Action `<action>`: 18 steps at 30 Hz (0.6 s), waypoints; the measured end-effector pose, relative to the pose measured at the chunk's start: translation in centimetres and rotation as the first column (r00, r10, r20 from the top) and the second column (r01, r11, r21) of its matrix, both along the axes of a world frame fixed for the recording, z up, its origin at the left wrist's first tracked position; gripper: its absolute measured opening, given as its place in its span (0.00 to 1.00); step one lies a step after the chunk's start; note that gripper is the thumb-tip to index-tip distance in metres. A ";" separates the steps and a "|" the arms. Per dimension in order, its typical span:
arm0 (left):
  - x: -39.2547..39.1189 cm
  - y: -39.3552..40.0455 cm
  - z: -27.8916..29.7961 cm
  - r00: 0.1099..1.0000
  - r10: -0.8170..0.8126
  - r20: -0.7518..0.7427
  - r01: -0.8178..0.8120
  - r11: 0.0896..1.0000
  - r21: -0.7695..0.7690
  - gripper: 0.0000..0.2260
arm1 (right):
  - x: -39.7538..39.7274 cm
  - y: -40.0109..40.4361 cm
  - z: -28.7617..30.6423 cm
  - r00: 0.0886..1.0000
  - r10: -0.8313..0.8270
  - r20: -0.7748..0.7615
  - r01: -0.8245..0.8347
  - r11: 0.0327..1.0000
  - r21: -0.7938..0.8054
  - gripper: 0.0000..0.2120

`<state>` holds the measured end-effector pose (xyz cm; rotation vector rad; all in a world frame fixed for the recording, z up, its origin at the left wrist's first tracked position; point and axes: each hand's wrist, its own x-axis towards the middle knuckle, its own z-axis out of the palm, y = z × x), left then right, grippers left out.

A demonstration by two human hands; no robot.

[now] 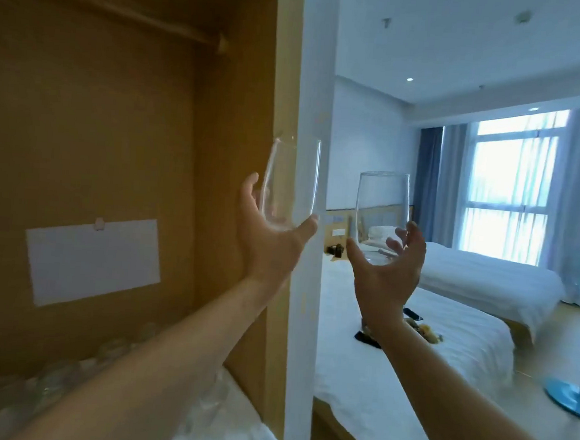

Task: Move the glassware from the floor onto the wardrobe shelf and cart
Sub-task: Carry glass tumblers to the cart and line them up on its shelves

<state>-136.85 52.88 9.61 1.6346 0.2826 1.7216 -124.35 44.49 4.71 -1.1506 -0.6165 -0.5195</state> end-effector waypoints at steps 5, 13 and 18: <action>13.2 -6.3 -1.0 0.981 -0.109 -0.163 0.106 0.994 -0.031 0.46 | 12.1 -8.9 -0.9 0.992 -0.126 -0.026 0.122 0.985 -0.122 0.47; 32.0 -17.7 -4.7 0.858 -0.503 -0.107 0.463 0.846 -0.264 0.37 | 27.5 -23.0 -4.2 0.961 -0.257 -0.103 0.229 0.946 -0.230 0.47; 41.1 -23.2 -7.4 0.745 -0.645 -0.173 0.555 0.742 -0.377 0.36 | 33.4 -29.8 -5.5 0.909 -0.386 -0.158 0.335 0.901 -0.275 0.42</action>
